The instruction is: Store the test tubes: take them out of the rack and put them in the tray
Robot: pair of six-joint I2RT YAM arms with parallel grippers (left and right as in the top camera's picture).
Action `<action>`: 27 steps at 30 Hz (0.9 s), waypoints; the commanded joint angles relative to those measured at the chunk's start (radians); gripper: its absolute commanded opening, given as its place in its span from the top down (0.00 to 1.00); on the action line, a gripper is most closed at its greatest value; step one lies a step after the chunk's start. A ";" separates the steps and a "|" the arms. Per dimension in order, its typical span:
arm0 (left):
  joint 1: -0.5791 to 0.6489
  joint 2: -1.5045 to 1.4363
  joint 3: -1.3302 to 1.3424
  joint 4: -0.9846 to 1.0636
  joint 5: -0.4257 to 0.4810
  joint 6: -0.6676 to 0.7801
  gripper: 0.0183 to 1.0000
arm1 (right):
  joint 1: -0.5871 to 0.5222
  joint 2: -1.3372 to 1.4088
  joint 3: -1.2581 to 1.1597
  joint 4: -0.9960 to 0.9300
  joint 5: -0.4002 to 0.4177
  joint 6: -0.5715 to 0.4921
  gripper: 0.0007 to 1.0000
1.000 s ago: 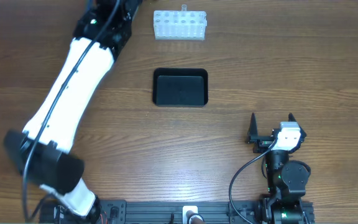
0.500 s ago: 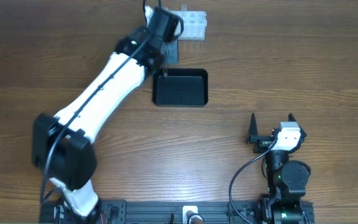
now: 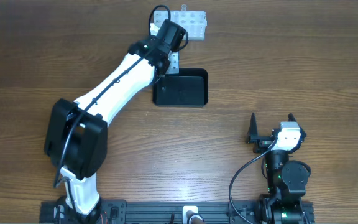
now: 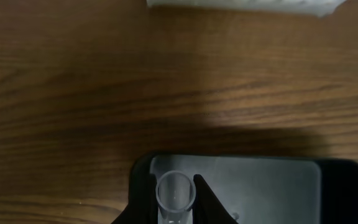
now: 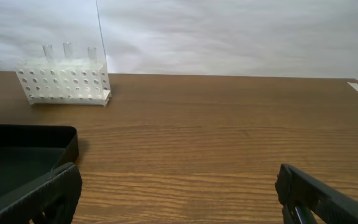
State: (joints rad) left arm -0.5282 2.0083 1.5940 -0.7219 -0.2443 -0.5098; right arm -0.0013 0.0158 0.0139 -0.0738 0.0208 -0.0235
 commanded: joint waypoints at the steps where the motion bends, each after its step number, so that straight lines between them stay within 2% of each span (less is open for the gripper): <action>1: -0.007 0.044 0.001 -0.028 -0.009 0.004 0.96 | -0.004 -0.010 -0.009 0.002 0.002 0.000 0.01; 6: -0.007 0.057 0.001 -0.036 -0.007 0.004 0.95 | -0.004 -0.010 -0.009 0.002 0.002 0.000 0.01; 14: -0.007 0.079 0.001 -0.042 0.012 0.004 0.87 | -0.004 -0.010 -0.009 0.002 0.002 0.000 0.01; 16: -0.007 0.081 0.001 -0.050 0.016 0.004 0.83 | -0.004 -0.010 -0.009 0.002 0.002 0.000 0.01; 22: -0.007 0.071 0.001 -0.053 0.015 0.004 0.60 | -0.004 -0.010 -0.009 0.002 0.002 0.000 0.01; 27: -0.007 0.021 0.022 -0.014 -0.027 0.004 0.60 | -0.004 -0.010 -0.009 0.002 0.002 0.000 0.01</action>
State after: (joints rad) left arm -0.5320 2.0567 1.5944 -0.7563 -0.2398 -0.5098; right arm -0.0013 0.0158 0.0139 -0.0738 0.0204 -0.0242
